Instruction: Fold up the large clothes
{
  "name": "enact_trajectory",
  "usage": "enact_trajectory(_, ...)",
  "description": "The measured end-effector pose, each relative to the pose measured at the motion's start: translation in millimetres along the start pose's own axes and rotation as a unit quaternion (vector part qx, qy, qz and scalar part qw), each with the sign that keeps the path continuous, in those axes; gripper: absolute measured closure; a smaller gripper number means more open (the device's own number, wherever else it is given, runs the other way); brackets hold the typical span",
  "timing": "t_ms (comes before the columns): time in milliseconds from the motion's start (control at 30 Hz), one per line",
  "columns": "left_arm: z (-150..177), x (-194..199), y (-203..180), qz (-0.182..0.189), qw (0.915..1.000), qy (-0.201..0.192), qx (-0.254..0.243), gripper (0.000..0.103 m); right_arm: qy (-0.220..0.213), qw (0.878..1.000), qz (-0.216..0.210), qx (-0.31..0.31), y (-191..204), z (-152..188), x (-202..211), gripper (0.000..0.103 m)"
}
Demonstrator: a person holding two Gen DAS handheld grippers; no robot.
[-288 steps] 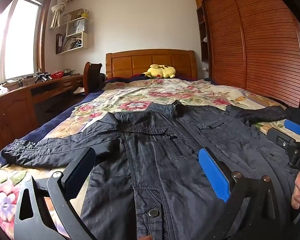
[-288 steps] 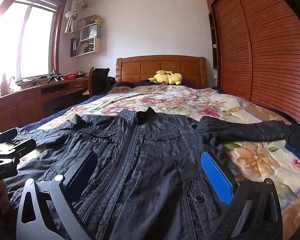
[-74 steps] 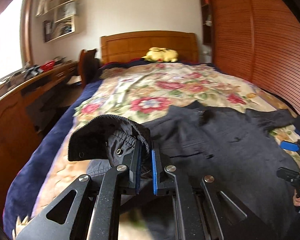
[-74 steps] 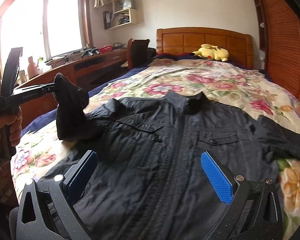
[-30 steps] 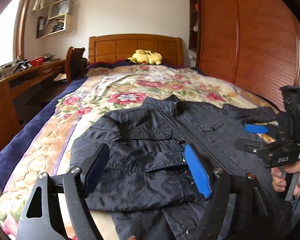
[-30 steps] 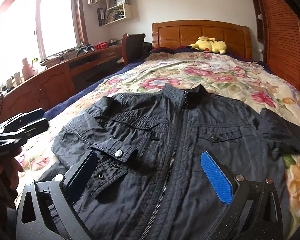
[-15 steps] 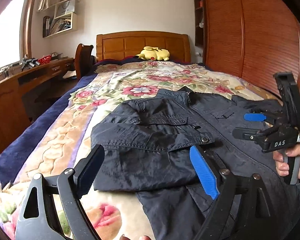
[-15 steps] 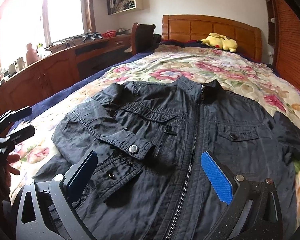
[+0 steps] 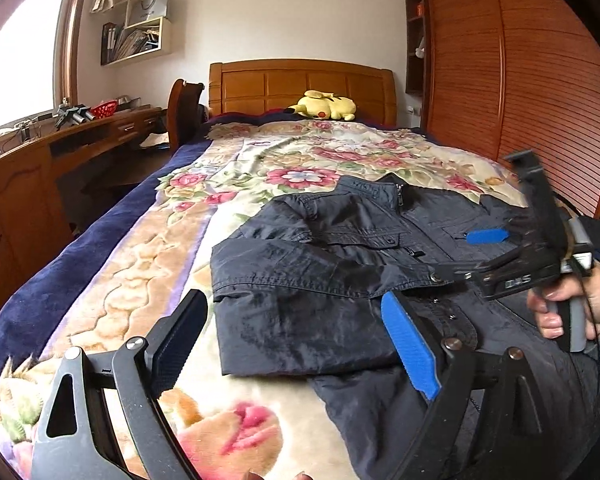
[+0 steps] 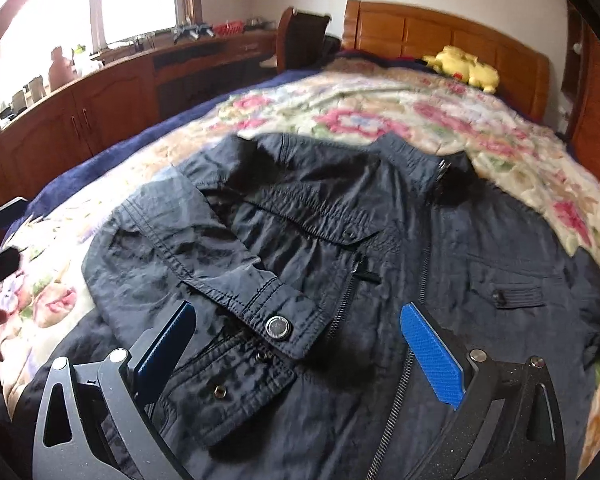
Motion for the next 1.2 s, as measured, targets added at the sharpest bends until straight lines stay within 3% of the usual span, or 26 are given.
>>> enact_trajectory(300, 1.1, 2.9, 15.9, -0.009, 0.9997, -0.002, 0.021, 0.014, 0.059, 0.998, -0.011, 0.002, 4.0, -7.6, -45.3, 0.007)
enact_trajectory(500, 0.6, 2.0, 18.5, -0.011, 0.9997, -0.001, 0.022, 0.014, 0.070, 0.997, -0.021, 0.025, 15.0, -4.0, -59.5, 0.017)
enact_trajectory(700, 3.2, -2.4, 16.5, -0.014, 0.9998, 0.005, 0.017, 0.014, 0.066, 0.997, -0.021, 0.047, 26.1, -1.6, -61.6, 0.035)
enact_trajectory(967, 4.2, -5.1, 14.0, -0.014, 0.9998, 0.007, 0.015, 0.014, 0.048, 0.996, -0.022, 0.078, 35.3, 2.2, -49.4, 0.086)
enact_trajectory(1200, 5.5, -5.9, 11.6, -0.010, 0.9998, 0.009, 0.013, 0.014, -0.010, 0.997, 0.015, 0.071, 20.1, -7.4, -13.9, 0.091)
Point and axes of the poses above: each gripper's, at about its wrist camera, not at the fingertips, and x roughly against the way its jaws point, y to its left, z to its underside, the point moved 1 cm from there along -x, roughly the way its jaws point, and after that the axes turned 12 degrees about z, right-handed, at the moved point
